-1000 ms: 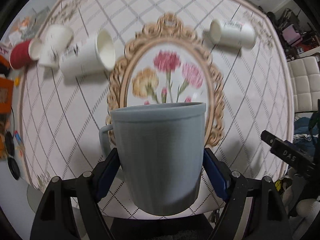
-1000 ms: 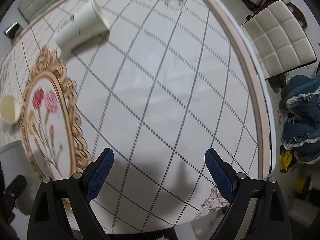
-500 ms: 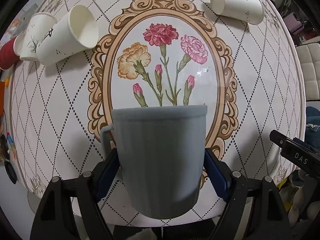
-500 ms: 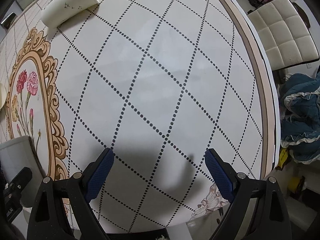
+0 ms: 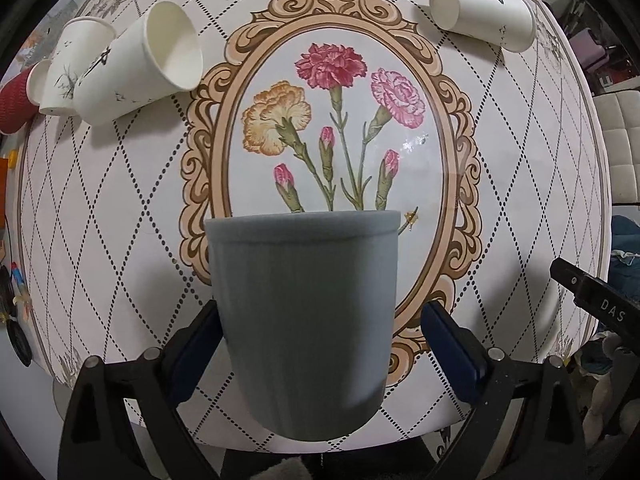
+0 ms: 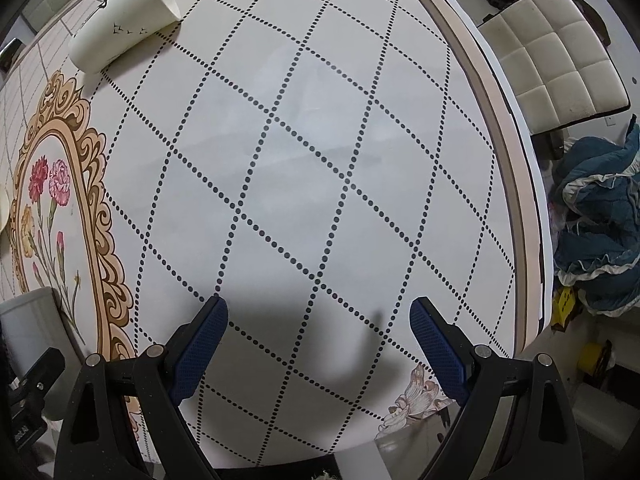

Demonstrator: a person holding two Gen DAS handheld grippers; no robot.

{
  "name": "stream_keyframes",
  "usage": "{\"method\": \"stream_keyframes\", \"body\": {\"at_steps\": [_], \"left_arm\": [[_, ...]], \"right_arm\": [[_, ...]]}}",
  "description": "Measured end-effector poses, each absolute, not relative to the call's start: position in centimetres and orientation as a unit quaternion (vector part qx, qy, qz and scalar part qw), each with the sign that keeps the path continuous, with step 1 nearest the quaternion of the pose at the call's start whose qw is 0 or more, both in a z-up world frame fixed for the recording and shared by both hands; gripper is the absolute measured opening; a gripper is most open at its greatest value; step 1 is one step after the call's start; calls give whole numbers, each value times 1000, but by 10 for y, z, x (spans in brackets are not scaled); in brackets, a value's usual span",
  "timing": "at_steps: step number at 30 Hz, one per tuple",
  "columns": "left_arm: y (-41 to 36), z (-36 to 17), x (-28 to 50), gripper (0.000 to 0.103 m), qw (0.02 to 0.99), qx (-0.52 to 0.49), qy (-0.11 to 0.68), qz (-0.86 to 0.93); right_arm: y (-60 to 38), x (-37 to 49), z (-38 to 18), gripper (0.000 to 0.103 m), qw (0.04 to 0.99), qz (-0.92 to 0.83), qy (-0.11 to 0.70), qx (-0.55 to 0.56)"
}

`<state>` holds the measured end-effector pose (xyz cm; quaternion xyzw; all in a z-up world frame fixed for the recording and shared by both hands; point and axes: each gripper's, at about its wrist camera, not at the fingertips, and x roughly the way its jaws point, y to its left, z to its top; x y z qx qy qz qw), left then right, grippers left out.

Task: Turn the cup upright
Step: 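Lift the grey mug with the left tool and carry it toward the right tool, then close the right tool on the grey mug while the left tool releases it, then rotate the grey mug in the right tool so its opening faces up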

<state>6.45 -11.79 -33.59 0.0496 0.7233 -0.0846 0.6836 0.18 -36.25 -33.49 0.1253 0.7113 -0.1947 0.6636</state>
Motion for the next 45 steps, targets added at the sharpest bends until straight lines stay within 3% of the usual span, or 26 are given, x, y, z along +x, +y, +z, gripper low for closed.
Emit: {"method": "stream_keyframes", "body": {"at_steps": [10,20,31,45], "left_arm": [[-81,-290,68,99,703,36,704,-93],[-15,-222,66,99,769,62,635,-33],[61,-275,47,99,745,39,665,34],[94,-312,41,99,728,31,684,36]], "right_arm": [[-364,-9,-331,94,665,-200,707,136],[-339,-2,-300,94,683,-183,692,148],[-209,23,-268,94,701,-71,701,111],[-121,61,-313,93,659,-35,746,92]]}}
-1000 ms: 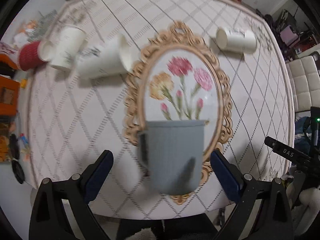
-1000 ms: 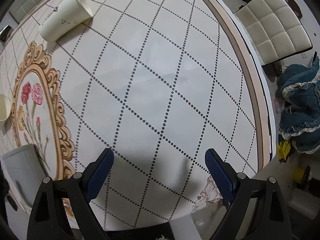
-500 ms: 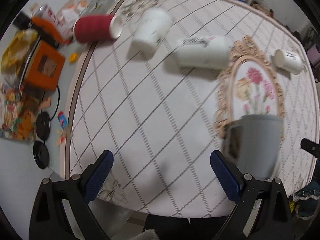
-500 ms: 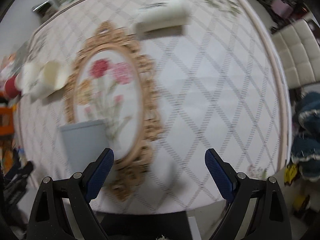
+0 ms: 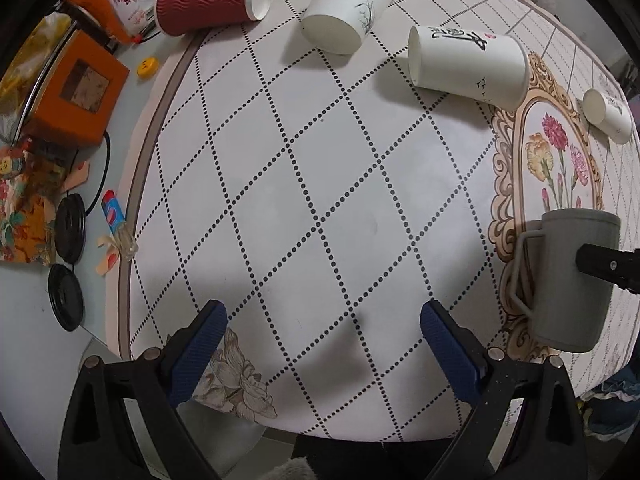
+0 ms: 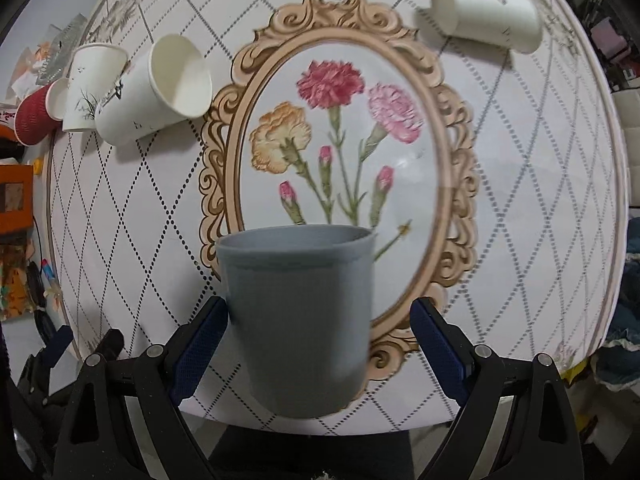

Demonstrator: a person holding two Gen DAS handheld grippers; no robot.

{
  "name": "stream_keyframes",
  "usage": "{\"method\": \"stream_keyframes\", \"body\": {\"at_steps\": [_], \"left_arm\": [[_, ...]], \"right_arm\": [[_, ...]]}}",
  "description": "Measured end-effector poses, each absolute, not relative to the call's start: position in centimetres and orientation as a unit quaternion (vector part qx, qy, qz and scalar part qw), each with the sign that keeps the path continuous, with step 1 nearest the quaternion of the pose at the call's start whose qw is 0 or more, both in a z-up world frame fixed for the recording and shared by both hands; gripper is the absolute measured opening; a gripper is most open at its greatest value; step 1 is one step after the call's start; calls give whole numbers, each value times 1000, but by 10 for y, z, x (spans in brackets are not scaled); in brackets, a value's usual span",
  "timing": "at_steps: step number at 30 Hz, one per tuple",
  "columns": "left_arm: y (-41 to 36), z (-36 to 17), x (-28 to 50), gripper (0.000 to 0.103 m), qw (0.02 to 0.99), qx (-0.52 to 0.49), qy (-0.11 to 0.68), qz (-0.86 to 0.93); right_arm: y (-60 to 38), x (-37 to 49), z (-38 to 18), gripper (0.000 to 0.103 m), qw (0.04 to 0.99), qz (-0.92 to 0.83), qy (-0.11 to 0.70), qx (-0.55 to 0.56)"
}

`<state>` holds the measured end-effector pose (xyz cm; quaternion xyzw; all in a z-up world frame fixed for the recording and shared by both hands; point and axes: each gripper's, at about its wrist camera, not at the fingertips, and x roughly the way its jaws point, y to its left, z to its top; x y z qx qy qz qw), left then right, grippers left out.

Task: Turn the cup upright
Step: 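Rotate the grey mug in the right tool so its opening faces up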

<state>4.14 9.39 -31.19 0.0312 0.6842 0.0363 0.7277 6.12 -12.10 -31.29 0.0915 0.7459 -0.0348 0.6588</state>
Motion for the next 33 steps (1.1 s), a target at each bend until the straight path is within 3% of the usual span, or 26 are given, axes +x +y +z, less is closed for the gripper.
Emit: {"method": "stream_keyframes", "body": {"at_steps": [5,16,33], "left_arm": [[88,-323,47,101,722,47,690,26],[67,-329,72,103,710,46,702,11],[37,-345,136,103,700,38,712,33]], "right_arm": [[-118,62,-327,84,643,-21,756,120],[-139,58,-308,83,679,-28,718,149],[-161,98,-281,83,842,-84,524,94]]}}
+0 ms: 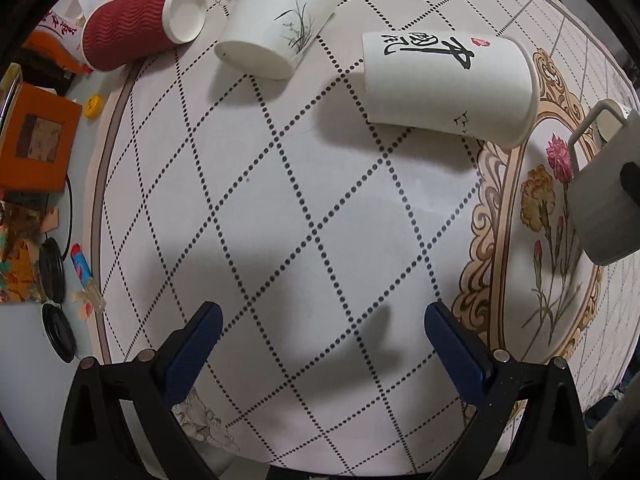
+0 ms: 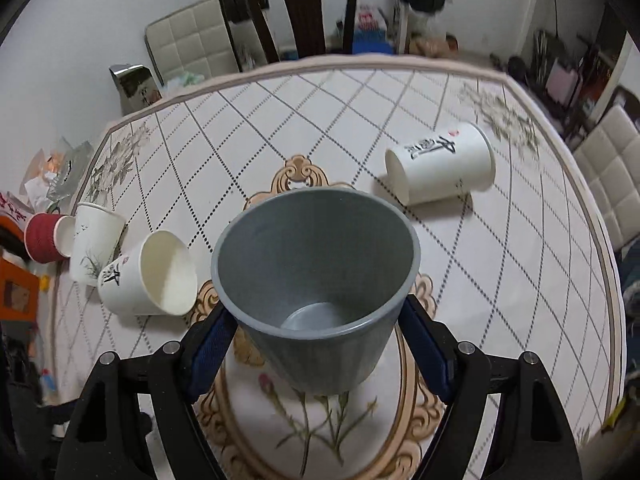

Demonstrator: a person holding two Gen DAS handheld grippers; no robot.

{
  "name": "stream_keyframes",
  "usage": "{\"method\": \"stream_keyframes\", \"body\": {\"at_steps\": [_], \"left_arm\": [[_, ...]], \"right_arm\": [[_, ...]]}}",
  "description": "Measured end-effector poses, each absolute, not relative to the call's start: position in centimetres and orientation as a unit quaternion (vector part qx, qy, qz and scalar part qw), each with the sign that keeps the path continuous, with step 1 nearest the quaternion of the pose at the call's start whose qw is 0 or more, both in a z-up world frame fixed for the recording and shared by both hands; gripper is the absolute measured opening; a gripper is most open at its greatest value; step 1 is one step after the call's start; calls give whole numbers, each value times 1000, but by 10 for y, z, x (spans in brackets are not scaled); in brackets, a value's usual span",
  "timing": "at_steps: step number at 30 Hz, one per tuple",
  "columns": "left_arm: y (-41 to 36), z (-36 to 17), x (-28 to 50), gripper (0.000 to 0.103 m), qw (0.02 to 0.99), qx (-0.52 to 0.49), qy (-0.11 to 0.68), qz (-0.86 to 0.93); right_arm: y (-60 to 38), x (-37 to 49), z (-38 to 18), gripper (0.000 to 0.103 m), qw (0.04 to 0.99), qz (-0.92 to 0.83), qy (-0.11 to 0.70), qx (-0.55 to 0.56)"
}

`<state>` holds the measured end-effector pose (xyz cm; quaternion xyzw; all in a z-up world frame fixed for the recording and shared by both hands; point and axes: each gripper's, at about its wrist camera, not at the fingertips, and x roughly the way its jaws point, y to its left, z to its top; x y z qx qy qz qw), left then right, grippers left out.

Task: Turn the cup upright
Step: 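Rotate the grey mug in the right tool so its opening faces up, then lower the grey mug onto the flower oval and open the right tool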

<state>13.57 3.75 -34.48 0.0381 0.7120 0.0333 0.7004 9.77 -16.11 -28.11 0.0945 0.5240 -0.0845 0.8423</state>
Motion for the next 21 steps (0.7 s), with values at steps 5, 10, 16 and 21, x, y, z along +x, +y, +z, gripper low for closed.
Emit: {"method": "stream_keyframes", "body": {"at_steps": [5,10,16,21], "left_arm": [[37,-350,137,103,705,46,707,28],[25,-344,124,103,712,53,700,17],[15,-335,109,103,723,63,688,-4],[6,-318,96,103,738,73,670,-20]], "right_arm": [[-153,84,-285,83,855,-79,507,71],[-153,66,-295,83,845,-72,524,76],[-157,55,-297,83,835,-81,539,80],[-158,42,-283,88,836,-96,535,72]]}}
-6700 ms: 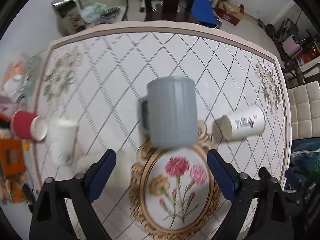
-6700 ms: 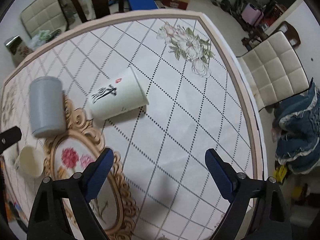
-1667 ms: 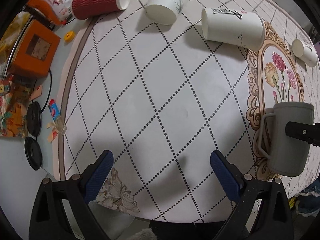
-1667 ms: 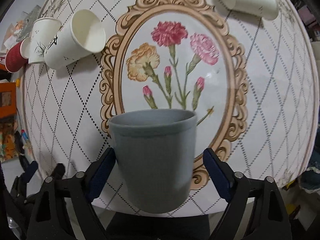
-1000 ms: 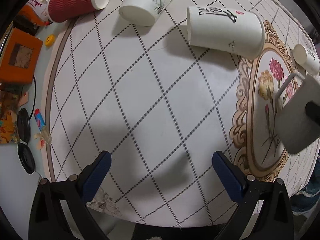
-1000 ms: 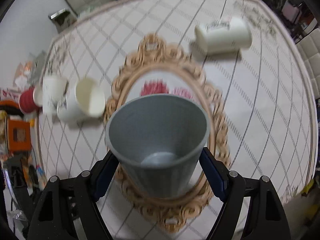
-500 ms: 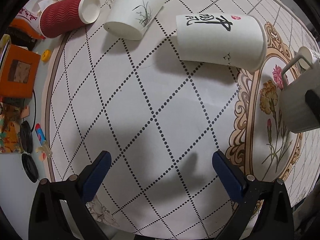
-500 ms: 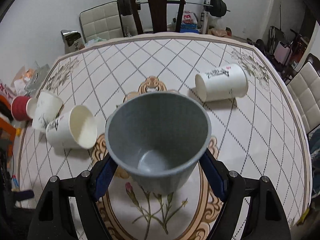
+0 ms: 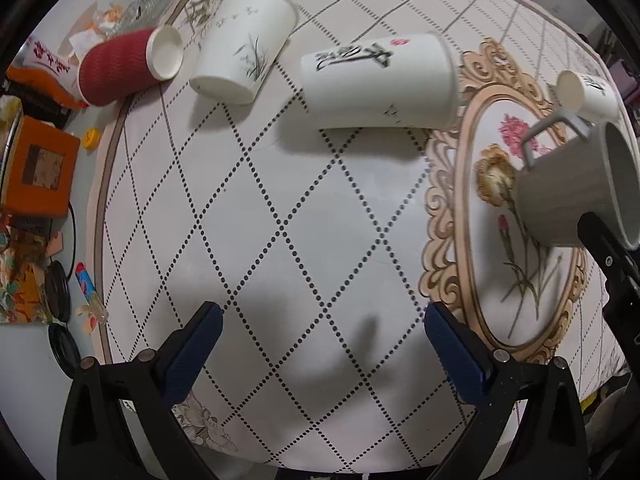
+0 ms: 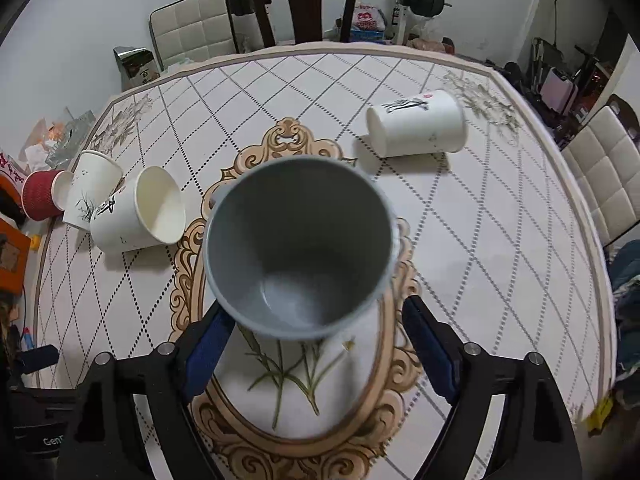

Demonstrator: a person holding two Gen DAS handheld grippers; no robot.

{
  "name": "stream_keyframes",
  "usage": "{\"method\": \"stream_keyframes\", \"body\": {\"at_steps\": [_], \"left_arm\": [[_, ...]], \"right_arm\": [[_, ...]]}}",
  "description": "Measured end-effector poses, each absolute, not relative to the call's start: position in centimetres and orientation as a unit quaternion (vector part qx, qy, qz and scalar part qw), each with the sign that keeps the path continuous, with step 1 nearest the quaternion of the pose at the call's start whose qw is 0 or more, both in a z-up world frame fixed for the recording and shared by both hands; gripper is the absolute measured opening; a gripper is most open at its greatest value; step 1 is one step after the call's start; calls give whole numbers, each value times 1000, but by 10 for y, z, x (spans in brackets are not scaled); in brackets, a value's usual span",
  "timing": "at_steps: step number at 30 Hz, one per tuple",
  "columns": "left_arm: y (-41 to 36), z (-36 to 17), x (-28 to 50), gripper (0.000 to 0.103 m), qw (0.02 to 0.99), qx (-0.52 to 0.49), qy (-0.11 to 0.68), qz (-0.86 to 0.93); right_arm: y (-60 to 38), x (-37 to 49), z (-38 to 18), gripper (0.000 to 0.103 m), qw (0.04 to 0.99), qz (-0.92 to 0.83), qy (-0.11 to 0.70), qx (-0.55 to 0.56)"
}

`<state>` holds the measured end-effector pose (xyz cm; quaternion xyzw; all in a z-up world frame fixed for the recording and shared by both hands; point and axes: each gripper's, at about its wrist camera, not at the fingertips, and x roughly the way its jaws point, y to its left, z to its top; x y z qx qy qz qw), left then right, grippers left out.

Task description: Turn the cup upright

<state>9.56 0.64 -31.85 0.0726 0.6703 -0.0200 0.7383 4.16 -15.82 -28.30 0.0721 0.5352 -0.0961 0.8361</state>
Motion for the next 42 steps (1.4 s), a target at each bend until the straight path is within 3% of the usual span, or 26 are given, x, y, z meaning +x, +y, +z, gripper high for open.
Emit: {"method": "stream_keyframes", "body": {"at_steps": [9,25,33,42], "left_arm": [[-2,-249,52,103,775,74,627,-33],[7,-70,-42,103,878,53,474,-36],[7,-24,-80,103,898,53,436,-31],[6,-4,-100,103,909,47,413,-35]], "right_arm": [[-175,-4,-224,102,843,-131,518,68],[-189,-116,-35,103,886,-120,446,30],[-192,-161,26,103,903,-114,413,29],[-192,-188,56,103,913,-115,390,31]]}}
